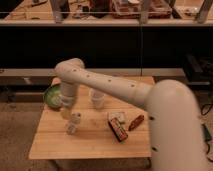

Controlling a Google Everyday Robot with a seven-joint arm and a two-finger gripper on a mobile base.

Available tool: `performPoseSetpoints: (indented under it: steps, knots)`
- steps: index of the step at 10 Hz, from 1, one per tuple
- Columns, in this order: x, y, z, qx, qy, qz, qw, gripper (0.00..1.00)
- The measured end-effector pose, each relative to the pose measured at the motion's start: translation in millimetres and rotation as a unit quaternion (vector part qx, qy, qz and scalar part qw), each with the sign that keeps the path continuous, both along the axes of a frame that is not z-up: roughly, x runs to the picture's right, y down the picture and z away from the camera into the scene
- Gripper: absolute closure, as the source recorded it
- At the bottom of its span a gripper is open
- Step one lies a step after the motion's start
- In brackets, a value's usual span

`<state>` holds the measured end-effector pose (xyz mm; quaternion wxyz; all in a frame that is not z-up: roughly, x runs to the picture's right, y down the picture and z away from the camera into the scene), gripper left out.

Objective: Knock the bottle over

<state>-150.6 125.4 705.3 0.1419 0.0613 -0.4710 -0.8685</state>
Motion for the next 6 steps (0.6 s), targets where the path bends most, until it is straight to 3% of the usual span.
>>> performPoseSetpoints:
  steps: [3,6]
  knots:
    - [87,19,-38.0,0.001,0.050,0.061,0.9969,0.95]
    - [114,31,-53.0,0.001,0.068,0.079,0.9946,0.95]
